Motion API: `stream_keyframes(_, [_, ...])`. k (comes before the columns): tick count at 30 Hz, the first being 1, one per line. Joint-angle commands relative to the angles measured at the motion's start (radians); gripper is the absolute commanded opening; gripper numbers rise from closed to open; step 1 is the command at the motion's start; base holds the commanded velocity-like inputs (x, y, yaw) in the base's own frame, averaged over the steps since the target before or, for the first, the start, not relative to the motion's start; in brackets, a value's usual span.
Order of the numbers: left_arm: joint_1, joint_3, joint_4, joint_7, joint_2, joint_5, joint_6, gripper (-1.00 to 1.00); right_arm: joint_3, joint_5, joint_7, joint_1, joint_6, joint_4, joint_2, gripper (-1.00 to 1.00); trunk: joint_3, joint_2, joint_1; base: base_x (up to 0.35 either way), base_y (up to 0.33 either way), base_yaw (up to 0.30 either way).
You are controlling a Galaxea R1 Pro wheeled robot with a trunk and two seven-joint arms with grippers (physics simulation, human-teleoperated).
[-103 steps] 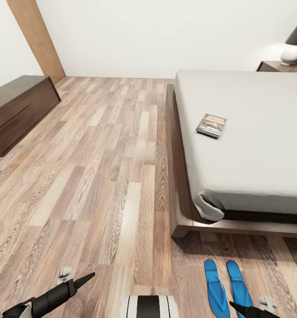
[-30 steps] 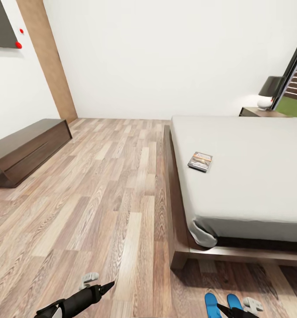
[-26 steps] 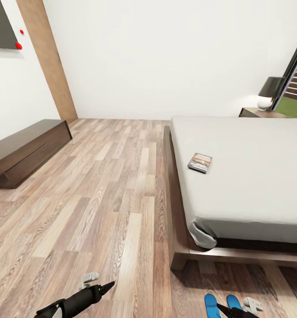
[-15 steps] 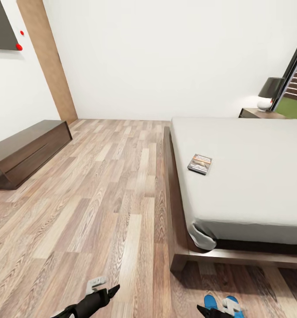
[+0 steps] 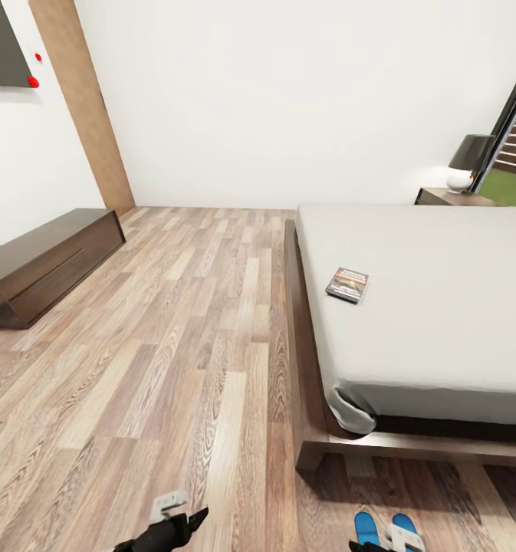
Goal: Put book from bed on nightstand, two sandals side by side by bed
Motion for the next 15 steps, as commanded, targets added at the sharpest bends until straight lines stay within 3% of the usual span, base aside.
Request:
stream_keyframes(1, [0.0,0.001,0.004,-0.006,0.001,-0.023,-0.008,1.0,-0.003,-0.006,0.004,0.0,0.002,0.004,-0.001,1.0,0.002,0.007,-0.004,0.0,0.0,0.0])
stream_keyframes(4, [0.0,-0.004,0.01,-0.005,-0.001,-0.046,-0.015,1.0,-0.003,-0.007,0.003,0.0,0.002,0.007,-0.002,1.0,0.012,0.028,-0.016,0.0,0.0,0.0])
stream_keyframes(11, [0.0,-0.007,0.045,-0.004,-0.002,-0.055,-0.019,1.0,-0.003,-0.01,0.003,0.0,0.002,0.008,-0.002,1.0,0.034,0.077,-0.042,0.0,0.0,0.0])
stream_keyframes(15, [0.0,-0.006,0.049,-0.004,-0.002,-0.056,-0.02,1.0,-0.004,-0.015,0.003,0.0,0.002,0.008,-0.002,1.0,0.034,0.077,-0.042,0.0,0.0,0.011])
